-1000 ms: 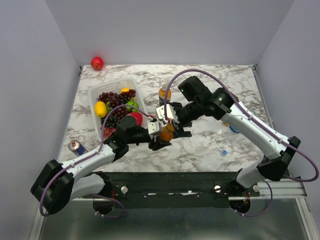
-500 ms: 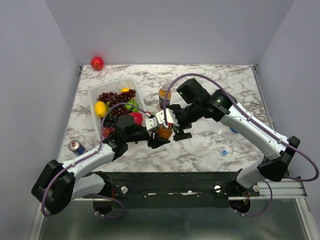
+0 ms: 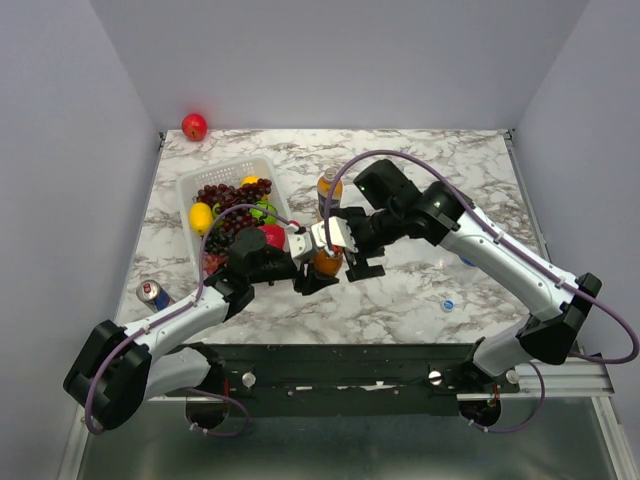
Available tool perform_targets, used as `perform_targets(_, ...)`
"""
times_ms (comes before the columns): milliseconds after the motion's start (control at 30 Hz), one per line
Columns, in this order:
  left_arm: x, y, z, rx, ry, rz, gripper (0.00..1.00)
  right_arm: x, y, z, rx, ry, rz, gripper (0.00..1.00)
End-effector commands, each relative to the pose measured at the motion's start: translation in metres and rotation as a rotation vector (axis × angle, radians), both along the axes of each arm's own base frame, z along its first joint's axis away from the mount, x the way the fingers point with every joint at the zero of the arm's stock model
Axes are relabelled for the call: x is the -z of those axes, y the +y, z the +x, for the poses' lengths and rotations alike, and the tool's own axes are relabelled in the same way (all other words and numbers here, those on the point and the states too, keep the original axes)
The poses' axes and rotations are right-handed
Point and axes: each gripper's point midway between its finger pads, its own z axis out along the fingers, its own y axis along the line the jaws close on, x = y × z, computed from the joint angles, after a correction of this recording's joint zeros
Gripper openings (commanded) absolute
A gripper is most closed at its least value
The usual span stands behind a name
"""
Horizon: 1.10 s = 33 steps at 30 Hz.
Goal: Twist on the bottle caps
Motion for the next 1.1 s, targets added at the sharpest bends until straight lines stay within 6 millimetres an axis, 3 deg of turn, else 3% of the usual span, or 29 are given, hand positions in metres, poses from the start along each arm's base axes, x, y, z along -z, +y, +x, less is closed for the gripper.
perform_targets(0, -0.022, 0.002, 0.016, -0.048, -0.066, -0.051, 0.0, 0.012, -0.022, -0.018, 0.038, 0.068, -0.08, 1.0)
perform_targets(200, -0.021, 0.006, 0.021, -0.078, -0.064, -0.047, 0.0, 0.016, -0.042, -0.029, 0.068, 0.101, -0.138, 0.96)
perform_targets(300, -0.016, 0.007, 0.022, -0.078, -0.068, -0.024, 0.0, 0.008, -0.046, -0.025, 0.137, 0.112, -0.113, 0.91)
perform_targets(433, -0.005, 0.005, 0.01, 0.004, -0.07, 0.023, 0.0, -0.022, -0.028, -0.006, 0.206, 0.126, 0.0, 0.91)
perform_targets(600, 0.006, 0.006, 0.002, 0.068, -0.059, 0.088, 0.0, -0.039, 0.005, 0.002, 0.113, 0.101, 0.127, 0.94)
perform_targets(867, -0.005, 0.0, 0.004, 0.109, -0.088, 0.096, 0.0, -0.025, 0.027, 0.0, -0.041, 0.097, 0.123, 0.98)
perform_targets(1067, -0.013, -0.001, 0.011, 0.052, -0.041, 0.06, 0.0, -0.013, 0.022, -0.002, -0.058, 0.102, 0.079, 0.98)
